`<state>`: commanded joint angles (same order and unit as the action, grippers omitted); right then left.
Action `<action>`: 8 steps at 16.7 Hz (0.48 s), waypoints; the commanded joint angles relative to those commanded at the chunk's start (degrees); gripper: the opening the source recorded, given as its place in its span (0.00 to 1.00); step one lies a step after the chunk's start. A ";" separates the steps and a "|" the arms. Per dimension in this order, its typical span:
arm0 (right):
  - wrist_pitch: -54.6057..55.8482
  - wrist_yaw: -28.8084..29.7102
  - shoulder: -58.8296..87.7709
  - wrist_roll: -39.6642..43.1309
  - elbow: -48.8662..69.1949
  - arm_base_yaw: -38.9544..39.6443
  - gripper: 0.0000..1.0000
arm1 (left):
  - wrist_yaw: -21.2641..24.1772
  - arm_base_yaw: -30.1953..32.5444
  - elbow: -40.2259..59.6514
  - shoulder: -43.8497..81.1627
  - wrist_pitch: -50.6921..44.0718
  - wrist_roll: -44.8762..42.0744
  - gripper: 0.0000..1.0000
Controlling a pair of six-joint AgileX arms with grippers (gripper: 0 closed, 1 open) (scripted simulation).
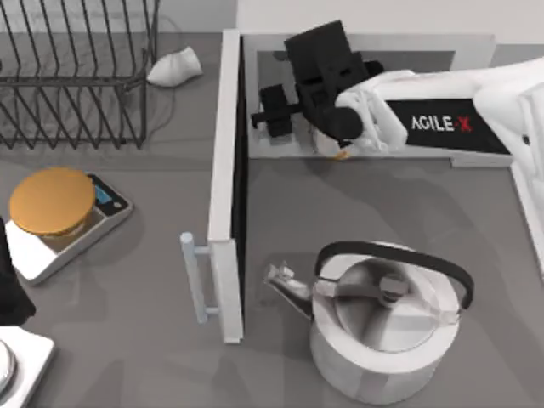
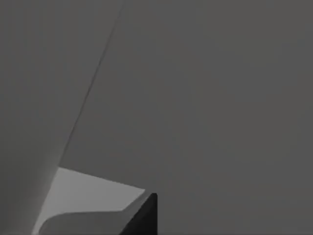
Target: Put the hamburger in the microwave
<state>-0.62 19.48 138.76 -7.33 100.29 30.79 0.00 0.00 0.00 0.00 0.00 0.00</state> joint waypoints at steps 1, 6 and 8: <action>-1.86 -0.03 -0.83 0.00 0.99 0.01 1.00 | 0.00 0.00 0.00 0.00 0.00 0.00 1.00; -11.77 -0.10 -5.37 0.01 6.24 -0.05 1.00 | 0.00 0.00 0.00 0.00 0.00 0.00 1.00; -13.83 -0.10 -6.42 0.01 7.38 -0.09 1.00 | 0.00 0.00 0.00 0.00 0.00 0.00 1.00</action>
<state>-14.45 19.39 132.34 -7.32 107.66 30.70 0.00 0.00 0.00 0.00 0.00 0.00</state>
